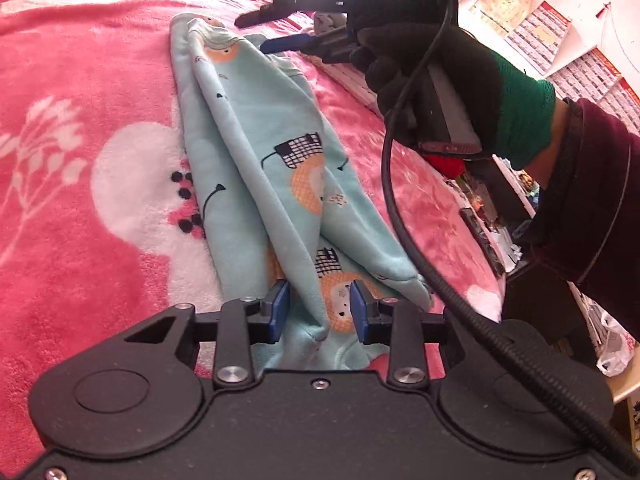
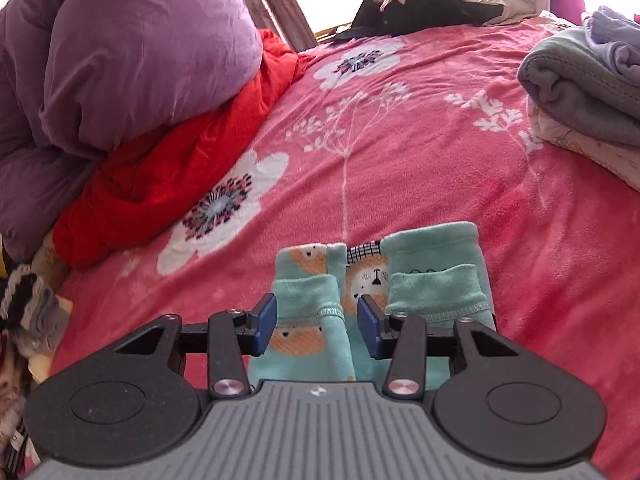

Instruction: Fold clothes

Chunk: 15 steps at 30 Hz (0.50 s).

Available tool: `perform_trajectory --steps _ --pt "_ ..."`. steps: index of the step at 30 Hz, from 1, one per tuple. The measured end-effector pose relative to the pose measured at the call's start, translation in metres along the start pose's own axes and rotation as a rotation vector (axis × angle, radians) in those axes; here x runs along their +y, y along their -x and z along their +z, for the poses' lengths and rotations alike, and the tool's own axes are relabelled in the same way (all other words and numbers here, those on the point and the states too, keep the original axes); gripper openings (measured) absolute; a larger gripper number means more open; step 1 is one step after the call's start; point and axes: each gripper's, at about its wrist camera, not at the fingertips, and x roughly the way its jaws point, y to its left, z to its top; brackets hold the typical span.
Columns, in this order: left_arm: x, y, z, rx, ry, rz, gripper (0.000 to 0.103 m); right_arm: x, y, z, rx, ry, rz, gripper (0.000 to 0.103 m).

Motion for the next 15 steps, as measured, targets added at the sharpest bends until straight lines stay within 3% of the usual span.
perform_trajectory --steps 2,4,7,11,15 --pt "0.004 -0.002 0.000 -0.004 0.018 0.005 0.028 0.001 -0.010 -0.005 0.024 0.029 0.006 0.033" --pt "0.009 0.001 0.000 -0.012 0.035 -0.003 0.020 0.001 -0.015 -0.010 0.036 0.030 0.050 0.006" --pt "0.017 0.003 0.001 -0.032 0.071 -0.031 0.008 -0.002 -0.005 -0.012 -0.025 0.034 0.073 0.006" --pt "0.031 0.007 -0.001 -0.044 0.139 -0.065 0.007 -0.024 0.011 -0.012 -0.105 -0.041 0.122 0.006" --pt "0.044 0.007 -0.003 -0.041 0.200 -0.078 0.007 -0.039 0.011 -0.014 -0.123 -0.077 0.108 0.006"
